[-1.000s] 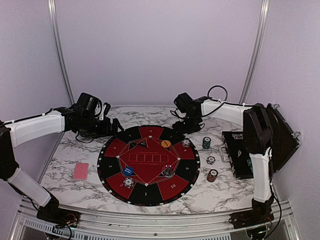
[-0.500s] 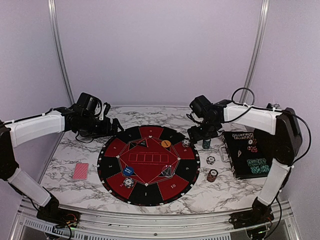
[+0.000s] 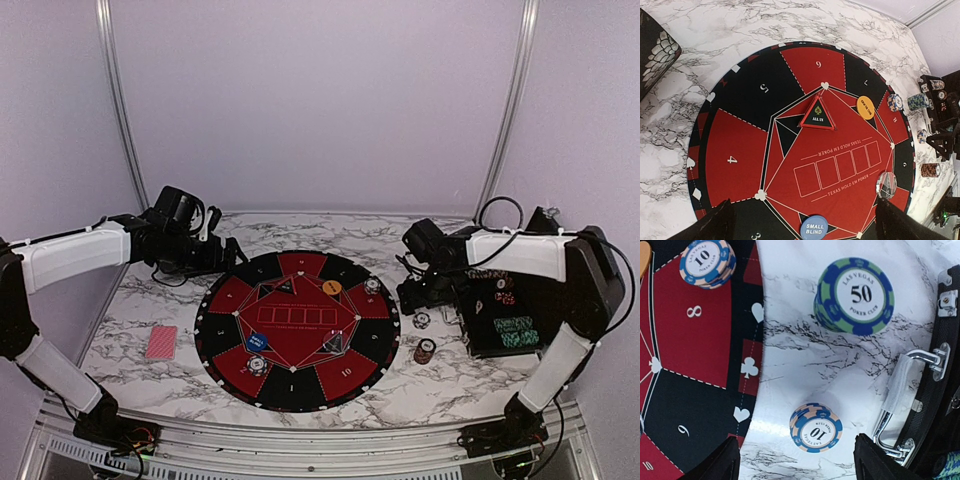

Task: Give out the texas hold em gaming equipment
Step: Pick up the pile of poker chips from the center of the board, then place the poker chips pile in the dealer area, then pick up the pile of poker chips from the pile of poker chips.

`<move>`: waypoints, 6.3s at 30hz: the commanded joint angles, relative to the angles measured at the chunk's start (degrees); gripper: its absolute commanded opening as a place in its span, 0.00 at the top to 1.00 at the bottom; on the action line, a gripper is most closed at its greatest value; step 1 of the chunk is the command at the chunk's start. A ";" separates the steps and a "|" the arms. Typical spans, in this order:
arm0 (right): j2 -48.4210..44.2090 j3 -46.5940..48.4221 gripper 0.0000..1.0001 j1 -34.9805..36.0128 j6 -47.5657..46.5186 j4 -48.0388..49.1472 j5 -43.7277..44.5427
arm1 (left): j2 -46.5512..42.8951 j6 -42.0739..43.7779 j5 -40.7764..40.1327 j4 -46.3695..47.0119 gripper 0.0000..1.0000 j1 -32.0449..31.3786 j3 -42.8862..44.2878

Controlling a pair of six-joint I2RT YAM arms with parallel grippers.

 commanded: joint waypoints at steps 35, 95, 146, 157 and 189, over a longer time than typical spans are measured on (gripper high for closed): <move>2.12 -8.55 0.44 -3.85 0.37 8.21 -1.78 | 1.60 0.24 0.74 0.22 0.01 0.02 0.52; 3.10 6.63 0.68 18.46 9.55 -0.55 1.10 | 1.45 -0.39 1.38 0.46 0.01 0.02 0.25; 16.33 14.41 0.53 36.78 15.41 -2.86 0.56 | 1.60 -1.06 0.53 1.18 0.01 0.01 -1.24; 15.38 16.91 0.45 36.77 14.12 -3.59 -0.16 | 1.53 -1.04 0.58 1.18 0.01 0.02 -1.16; -6.75 4.35 0.33 20.54 10.87 -9.61 4.04 | 1.82 -0.76 -0.05 0.72 0.01 0.02 1.62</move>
